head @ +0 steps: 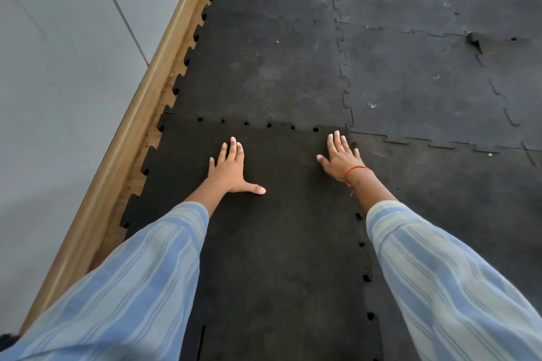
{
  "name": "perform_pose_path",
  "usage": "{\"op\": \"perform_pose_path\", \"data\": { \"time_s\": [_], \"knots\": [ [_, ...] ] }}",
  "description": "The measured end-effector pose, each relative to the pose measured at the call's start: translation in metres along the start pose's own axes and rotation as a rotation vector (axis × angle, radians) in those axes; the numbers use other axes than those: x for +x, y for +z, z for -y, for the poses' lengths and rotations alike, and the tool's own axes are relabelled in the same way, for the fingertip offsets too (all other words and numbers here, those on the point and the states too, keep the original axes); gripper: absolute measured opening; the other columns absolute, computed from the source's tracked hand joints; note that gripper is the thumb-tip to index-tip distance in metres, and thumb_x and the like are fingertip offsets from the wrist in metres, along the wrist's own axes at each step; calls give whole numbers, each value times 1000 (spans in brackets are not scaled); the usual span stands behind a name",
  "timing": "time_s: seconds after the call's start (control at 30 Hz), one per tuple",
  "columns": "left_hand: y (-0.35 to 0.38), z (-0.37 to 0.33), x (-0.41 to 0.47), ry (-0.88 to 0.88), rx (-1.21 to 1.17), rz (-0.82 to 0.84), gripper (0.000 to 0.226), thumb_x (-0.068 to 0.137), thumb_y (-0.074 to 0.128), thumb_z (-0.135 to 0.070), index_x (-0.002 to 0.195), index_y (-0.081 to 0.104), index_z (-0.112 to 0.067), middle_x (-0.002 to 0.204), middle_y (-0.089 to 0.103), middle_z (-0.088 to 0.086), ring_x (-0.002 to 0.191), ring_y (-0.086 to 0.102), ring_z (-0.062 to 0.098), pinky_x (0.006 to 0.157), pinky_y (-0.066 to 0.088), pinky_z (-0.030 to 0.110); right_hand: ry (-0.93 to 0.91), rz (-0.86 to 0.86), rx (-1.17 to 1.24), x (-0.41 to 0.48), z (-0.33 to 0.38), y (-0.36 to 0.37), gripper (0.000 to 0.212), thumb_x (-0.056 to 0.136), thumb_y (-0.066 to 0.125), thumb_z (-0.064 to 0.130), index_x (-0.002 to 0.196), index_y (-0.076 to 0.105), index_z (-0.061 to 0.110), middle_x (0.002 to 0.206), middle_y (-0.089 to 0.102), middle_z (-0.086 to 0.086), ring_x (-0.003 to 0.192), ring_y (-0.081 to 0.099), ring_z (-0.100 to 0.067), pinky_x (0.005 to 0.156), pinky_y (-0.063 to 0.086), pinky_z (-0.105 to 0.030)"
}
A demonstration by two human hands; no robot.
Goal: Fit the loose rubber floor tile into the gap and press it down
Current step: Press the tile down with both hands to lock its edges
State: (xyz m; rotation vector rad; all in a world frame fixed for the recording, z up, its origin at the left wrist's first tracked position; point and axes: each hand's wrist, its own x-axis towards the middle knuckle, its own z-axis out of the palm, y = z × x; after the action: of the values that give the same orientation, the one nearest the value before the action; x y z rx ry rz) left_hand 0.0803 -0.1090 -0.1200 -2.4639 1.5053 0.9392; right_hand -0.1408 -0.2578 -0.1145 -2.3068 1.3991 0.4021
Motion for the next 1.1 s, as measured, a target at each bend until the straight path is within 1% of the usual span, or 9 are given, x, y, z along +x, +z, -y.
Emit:
{"op": "perform_pose_path", "data": {
  "time_s": [0.13, 0.23, 0.3, 0.43, 0.6, 0.73, 0.87, 0.97, 1.1],
  "knots": [
    [2, 3, 0, 12, 4, -14, 137, 64, 68, -72, 151, -18, -11, 157, -29, 2, 147, -19, 24, 117, 2, 53, 26, -21, -82, 9, 1, -2, 92, 88, 42, 65, 153, 1, 14, 163, -8, -3, 150, -4, -22, 121, 7, -48],
    [9, 7, 0, 22, 1, -3, 135, 66, 66, -74, 150, -20, -12, 156, -31, 2, 146, -20, 24, 118, 0, 53, 52, 42, -155, 19, 12, -18, 105, 77, 59, 66, 152, 11, 10, 162, 5, -8, 149, 9, -27, 120, 12, -49],
    [8, 7, 2, 20, -10, 7, 135, 66, 66, -73, 150, -21, -12, 156, -32, 2, 146, -22, 25, 117, -1, 53, 57, 105, -122, 22, 14, -19, 108, 79, 60, 62, 152, 1, 9, 163, -6, -7, 150, -1, -26, 119, 10, -50],
    [8, 4, 5, 15, -18, 32, 135, 67, 67, -72, 149, -23, -13, 155, -34, 2, 145, -23, 25, 117, -3, 53, 39, 189, -31, 20, 2, -7, 103, 85, 51, 62, 151, -13, 12, 160, -22, -2, 148, -15, -22, 119, 5, -52],
    [5, 2, 4, 1, -10, 48, 135, 67, 68, -70, 149, -23, -13, 155, -34, 2, 145, -24, 25, 117, -3, 54, 54, 236, -26, 21, 4, -10, 102, 87, 50, 59, 150, -15, 12, 159, -25, -3, 148, -18, -24, 119, 4, -53],
    [-1, 5, 7, 22, 10, 48, 138, 63, 67, -74, 150, -22, -14, 155, -33, 1, 145, -23, 25, 116, -2, 55, -40, 202, -67, 26, 26, -15, 88, 94, 54, 36, 151, -7, 9, 161, -18, -5, 149, -12, -26, 117, 9, -55],
    [-22, 7, 25, 63, 31, 48, 108, 83, 50, -69, 152, -13, -15, 159, -25, -2, 147, -16, 22, 116, 4, 57, -248, 139, 15, 34, 71, -8, 66, 100, 38, 16, 152, -2, 9, 162, -10, -7, 149, -7, -25, 120, 10, -50],
    [-34, 4, 39, 53, 21, 61, 79, 97, 35, -53, 153, -8, -18, 159, -22, -7, 148, -14, 20, 115, 4, 59, -216, 175, -62, 38, 84, 9, 62, 102, 29, 28, 152, -3, 12, 162, -14, -1, 149, -11, -21, 118, 4, -52],
    [-32, 3, 48, 41, 32, 101, 71, 101, 32, -42, 153, -9, -19, 158, -25, -8, 147, -17, 20, 114, 2, 61, -180, 173, -108, 41, 85, 18, 63, 102, 24, 34, 152, -10, 14, 160, -20, 2, 148, -17, -19, 119, -2, -50]
  ]
}}
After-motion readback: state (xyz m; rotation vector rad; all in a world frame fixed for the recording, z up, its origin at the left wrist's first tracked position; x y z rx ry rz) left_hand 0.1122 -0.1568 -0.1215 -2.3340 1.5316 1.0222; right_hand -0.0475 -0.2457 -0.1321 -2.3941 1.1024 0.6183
